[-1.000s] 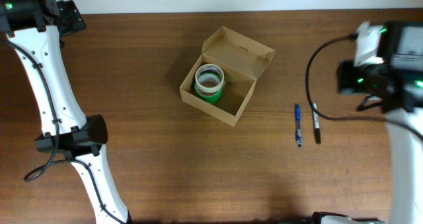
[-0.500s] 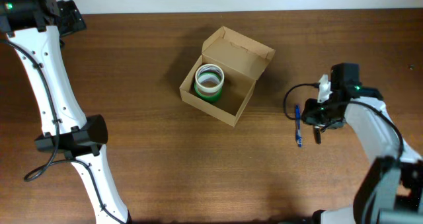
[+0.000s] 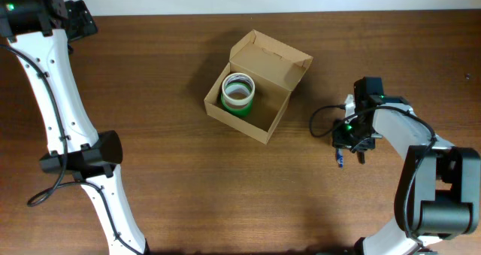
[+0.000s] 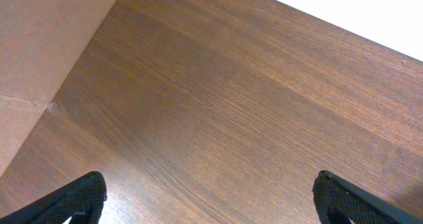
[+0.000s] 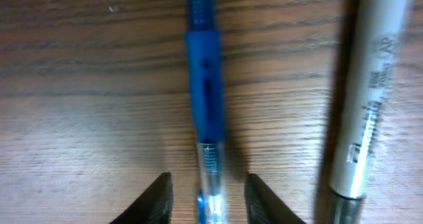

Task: Pack container
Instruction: 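Move the right gripper to the blue pen and grasp it, then carry the blue pen over the box and lower it in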

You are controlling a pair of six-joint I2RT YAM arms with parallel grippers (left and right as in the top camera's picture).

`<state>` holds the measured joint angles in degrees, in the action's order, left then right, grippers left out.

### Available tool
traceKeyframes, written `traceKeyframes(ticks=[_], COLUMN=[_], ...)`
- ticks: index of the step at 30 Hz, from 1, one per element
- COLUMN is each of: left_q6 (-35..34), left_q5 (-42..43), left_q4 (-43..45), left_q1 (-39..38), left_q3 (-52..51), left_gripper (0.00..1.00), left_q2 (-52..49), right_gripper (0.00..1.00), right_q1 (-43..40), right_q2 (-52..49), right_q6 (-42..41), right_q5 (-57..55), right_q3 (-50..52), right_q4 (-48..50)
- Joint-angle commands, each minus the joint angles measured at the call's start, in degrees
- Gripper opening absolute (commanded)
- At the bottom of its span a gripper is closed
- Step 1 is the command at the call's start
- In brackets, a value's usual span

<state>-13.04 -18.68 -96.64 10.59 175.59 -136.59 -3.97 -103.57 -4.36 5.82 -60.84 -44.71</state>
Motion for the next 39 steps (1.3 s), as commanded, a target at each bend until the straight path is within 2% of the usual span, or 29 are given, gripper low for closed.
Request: traceKeyframes(ticks=[1,6,10,17,20,23,26,30,33,39], left_q6=[0.52,0.52,0.5,0.52,0.52,0.52,0.52,0.52,0.52,0.52], left_q5=[-0.2,-0.2,-0.2,-0.2,-0.2,-0.2,-0.2,-0.2,-0.2,-0.2], left_q4=[-0.02,-0.02,-0.02,-0.02,-0.02,-0.02,-0.02,-0.02,-0.02,-0.02], left_q1=[0.24,0.24,0.24,0.24,0.24,0.24,0.24,0.24,0.24,0.24], left_q3=[-0.33,-0.33,-0.33,-0.33,-0.33,-0.33,-0.33,-0.33,-0.33,-0.33], left_gripper=[1.0,1.0,1.0,1.0,1.0,1.0,1.0,1.0,1.0,1.0], left_q2=[1.29,1.29,1.29,1.29,1.29,1.29,1.29,1.29,1.29,1.29], right_gripper=[0.31,0.24,0.04,0.04,0.04,0.04,0.04,0.04,0.04,0.04], right_q1=[0.26,0.26,0.26,2.14,4.39,7.72,12.92,18.97,24.11,32.02], right_q2=[-1.11,-2.45,-2.56,-1.53,0.87,4.0,5.14,5.05,4.72,-1.11], right_q6=[-2.64,-3.52,-4.59,-4.7,-3.93,-1.11,3.08,7.43,16.17,33.11], right_q5=[-4.76,-5.81,-6.54,-6.29,-6.25,-5.95,-5.9,-5.88,-5.84,-5.9], right_q3=[0.31,0.31,0.31,-2.73,-9.09,-20.76,-40.11,-56.54,-61.81,-61.86], right_q4=[0.26,1.25,1.16,-1.68,-6.82,-14.27,-22.8,-24.04,-22.97,-24.76])
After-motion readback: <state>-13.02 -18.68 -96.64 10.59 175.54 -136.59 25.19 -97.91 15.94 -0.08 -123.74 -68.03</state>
